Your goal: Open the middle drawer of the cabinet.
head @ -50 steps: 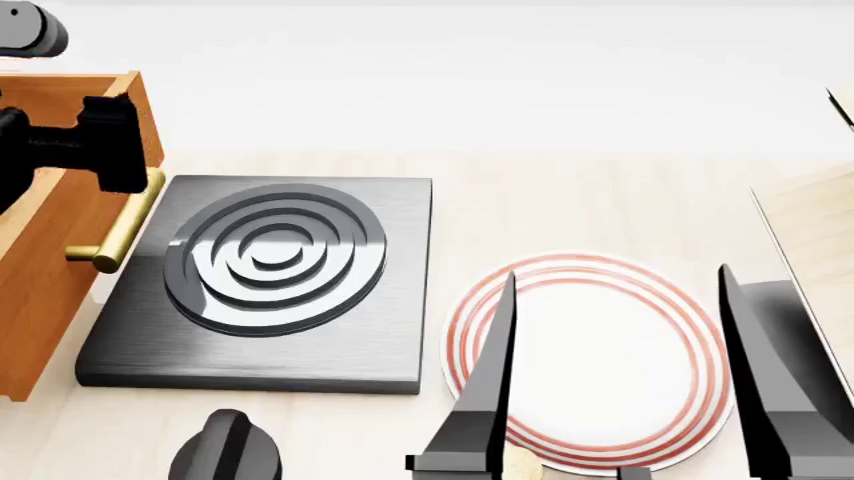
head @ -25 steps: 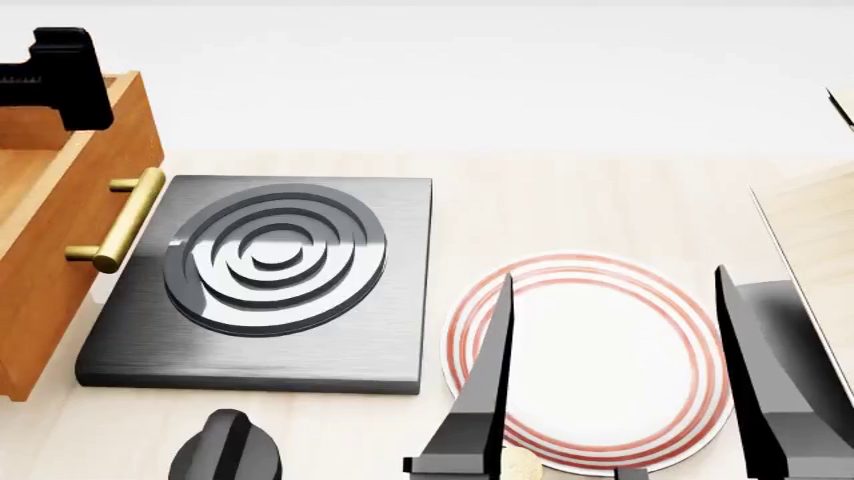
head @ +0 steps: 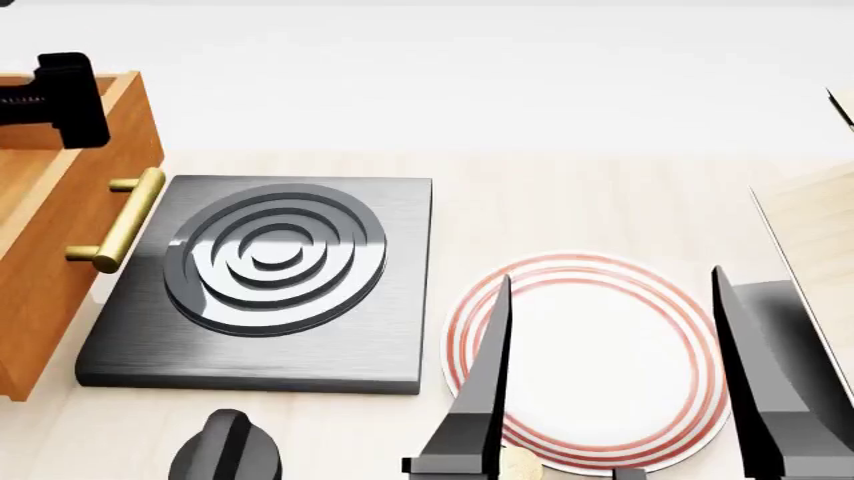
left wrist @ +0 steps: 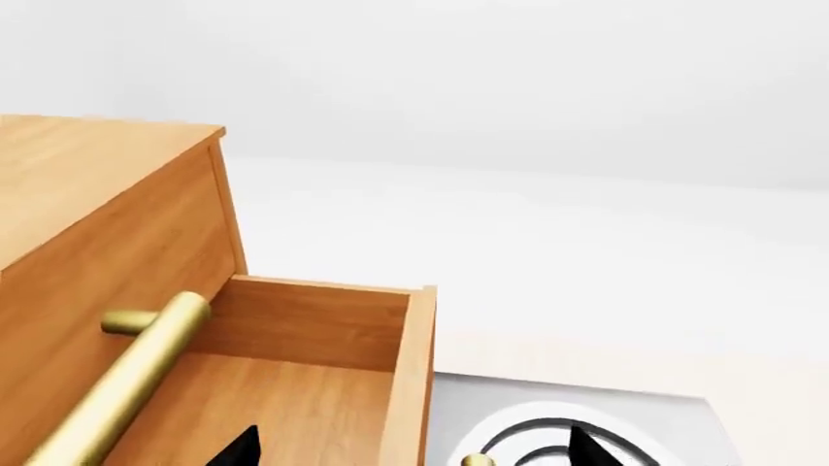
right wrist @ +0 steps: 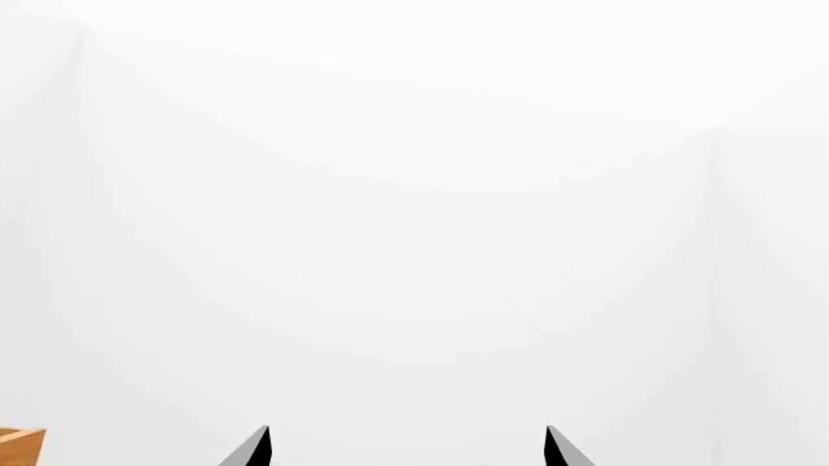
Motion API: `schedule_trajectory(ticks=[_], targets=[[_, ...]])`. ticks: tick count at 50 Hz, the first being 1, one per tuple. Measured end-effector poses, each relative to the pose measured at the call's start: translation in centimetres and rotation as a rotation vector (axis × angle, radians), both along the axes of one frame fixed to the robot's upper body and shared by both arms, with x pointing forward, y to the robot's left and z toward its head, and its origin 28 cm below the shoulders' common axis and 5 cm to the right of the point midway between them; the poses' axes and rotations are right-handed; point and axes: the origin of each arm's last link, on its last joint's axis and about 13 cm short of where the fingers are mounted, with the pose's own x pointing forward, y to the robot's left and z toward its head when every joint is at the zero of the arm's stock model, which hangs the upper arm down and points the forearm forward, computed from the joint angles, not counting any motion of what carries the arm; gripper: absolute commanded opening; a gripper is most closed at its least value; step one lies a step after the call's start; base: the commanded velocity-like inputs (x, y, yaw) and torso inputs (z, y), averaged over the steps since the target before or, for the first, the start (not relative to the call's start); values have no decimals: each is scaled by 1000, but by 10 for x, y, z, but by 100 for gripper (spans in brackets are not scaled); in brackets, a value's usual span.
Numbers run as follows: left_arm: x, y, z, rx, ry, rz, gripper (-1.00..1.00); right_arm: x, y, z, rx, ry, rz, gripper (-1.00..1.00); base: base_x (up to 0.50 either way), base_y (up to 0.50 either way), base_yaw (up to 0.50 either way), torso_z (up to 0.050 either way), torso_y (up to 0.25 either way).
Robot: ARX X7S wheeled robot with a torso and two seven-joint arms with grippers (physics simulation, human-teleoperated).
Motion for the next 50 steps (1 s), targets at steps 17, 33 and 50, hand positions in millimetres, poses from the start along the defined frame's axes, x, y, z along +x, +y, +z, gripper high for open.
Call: schedule_trajectory(ticks=[17,33,50], targets=[[11,-2,-10,-31,51,7,100,0,0,-1,2,2,2,100,0,0,0,0,0],[18,-1,-21,-37,95,17,100,1,0,-2,2,5,5,100,0,0,0,0,0],[20,0,-31,-26,152,18,100,1,0,-2,1,8,7,100,0,0,0,0,0]])
